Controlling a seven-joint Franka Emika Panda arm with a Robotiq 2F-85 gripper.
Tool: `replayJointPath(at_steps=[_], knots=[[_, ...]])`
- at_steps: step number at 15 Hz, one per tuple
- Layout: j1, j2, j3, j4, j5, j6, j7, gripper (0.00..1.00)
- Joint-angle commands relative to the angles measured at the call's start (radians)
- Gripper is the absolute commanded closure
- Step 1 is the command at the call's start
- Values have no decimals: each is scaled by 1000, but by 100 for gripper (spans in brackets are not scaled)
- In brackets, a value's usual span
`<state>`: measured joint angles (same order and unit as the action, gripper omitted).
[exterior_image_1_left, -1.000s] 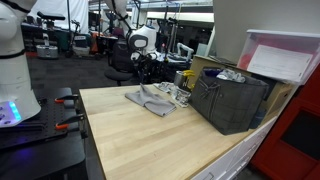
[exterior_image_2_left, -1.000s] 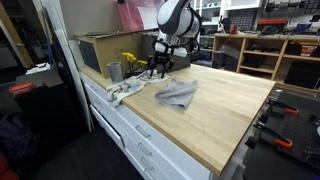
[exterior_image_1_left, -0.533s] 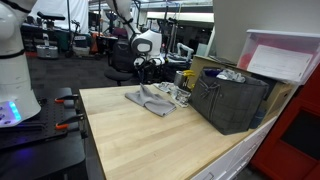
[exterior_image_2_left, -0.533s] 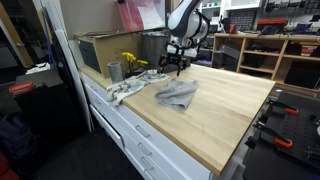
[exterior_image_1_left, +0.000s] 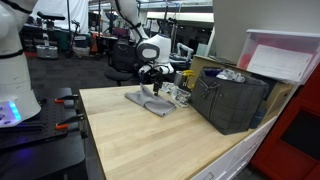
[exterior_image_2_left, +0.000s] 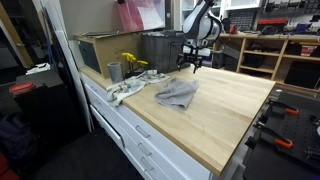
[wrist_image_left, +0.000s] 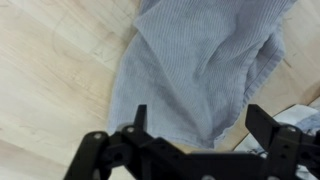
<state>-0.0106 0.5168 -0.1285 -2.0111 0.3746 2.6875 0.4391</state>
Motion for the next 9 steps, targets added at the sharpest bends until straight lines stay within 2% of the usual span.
replayJointPath(at_steps=[1, 9], knots=[[-35, 38, -8, 41, -2, -28, 47, 0], [-65, 159, -13, 116, 11, -31, 120, 0]])
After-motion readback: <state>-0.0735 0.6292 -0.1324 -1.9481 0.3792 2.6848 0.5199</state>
